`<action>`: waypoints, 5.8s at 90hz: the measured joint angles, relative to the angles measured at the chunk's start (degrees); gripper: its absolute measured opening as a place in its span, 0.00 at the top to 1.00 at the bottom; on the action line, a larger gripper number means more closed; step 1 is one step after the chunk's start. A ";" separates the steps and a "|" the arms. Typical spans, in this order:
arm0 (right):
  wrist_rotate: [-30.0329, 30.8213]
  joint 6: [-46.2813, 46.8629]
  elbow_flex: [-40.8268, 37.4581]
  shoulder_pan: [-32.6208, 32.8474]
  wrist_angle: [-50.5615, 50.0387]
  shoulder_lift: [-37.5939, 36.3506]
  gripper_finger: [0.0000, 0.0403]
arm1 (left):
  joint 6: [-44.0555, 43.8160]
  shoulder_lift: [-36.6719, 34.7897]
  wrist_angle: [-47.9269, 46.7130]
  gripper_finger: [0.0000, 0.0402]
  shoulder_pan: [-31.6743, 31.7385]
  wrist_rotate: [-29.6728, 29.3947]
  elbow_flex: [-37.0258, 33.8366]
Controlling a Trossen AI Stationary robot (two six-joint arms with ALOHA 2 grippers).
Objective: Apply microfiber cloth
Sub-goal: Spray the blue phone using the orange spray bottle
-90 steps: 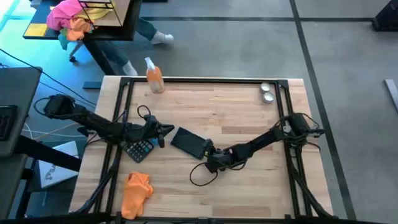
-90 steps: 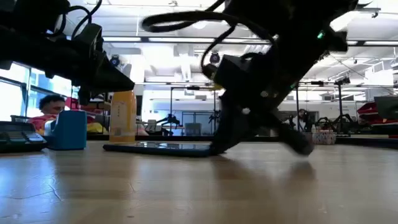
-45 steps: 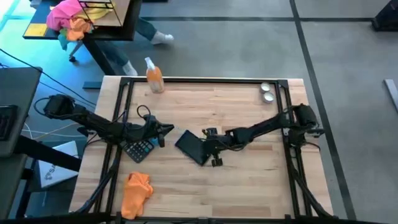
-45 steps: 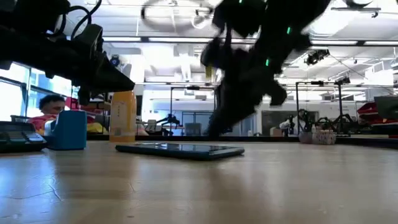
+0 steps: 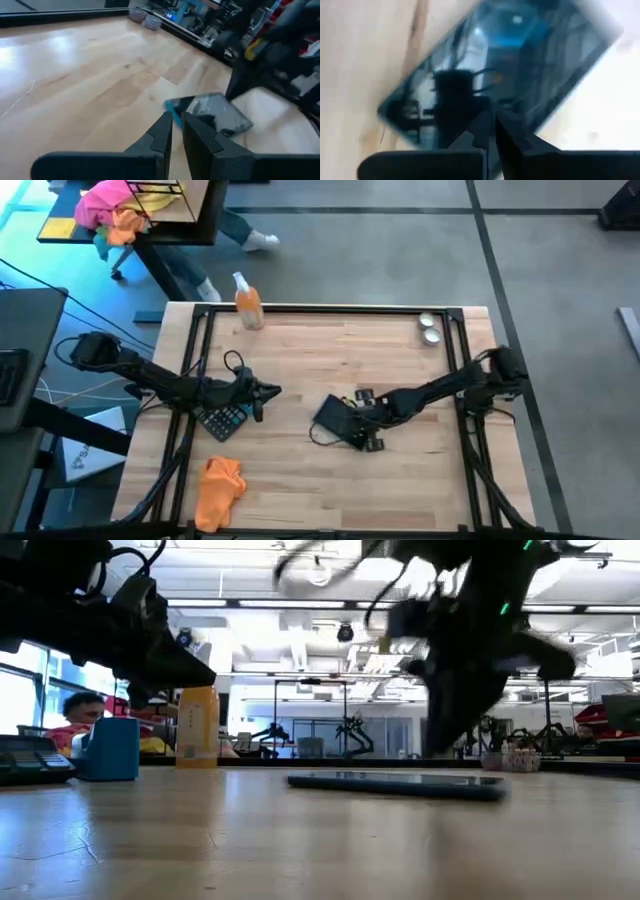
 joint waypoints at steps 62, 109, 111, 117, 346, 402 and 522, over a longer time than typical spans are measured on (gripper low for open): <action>20.89 3.73 -14.18 18.93 -3.68 -0.64 0.46 | 4.32 25.85 -23.62 0.94 2.91 7.12 24.93; 25.18 -23.01 -16.05 18.91 26.16 0.54 0.46 | 7.07 41.66 -22.46 0.94 9.06 19.19 33.42; 25.63 -23.20 -16.04 18.78 26.92 0.54 0.46 | 7.28 41.94 -22.46 0.94 9.01 19.28 33.61; 27.78 -23.27 -16.04 18.04 27.96 0.54 0.46 | 7.84 42.15 -22.31 0.94 8.96 19.73 33.69; 47.09 -75.54 4.94 15.52 8.92 5.70 1.00 | 25.85 1.81 -34.41 0.86 5.50 32.78 35.00; 21.39 -98.63 13.28 14.36 16.93 4.33 1.00 | 27.55 17.15 -35.66 0.68 7.51 47.02 39.22; 20.21 -92.54 14.01 12.43 21.54 -0.64 0.70 | 27.21 19.78 -34.02 0.98 7.14 56.78 39.15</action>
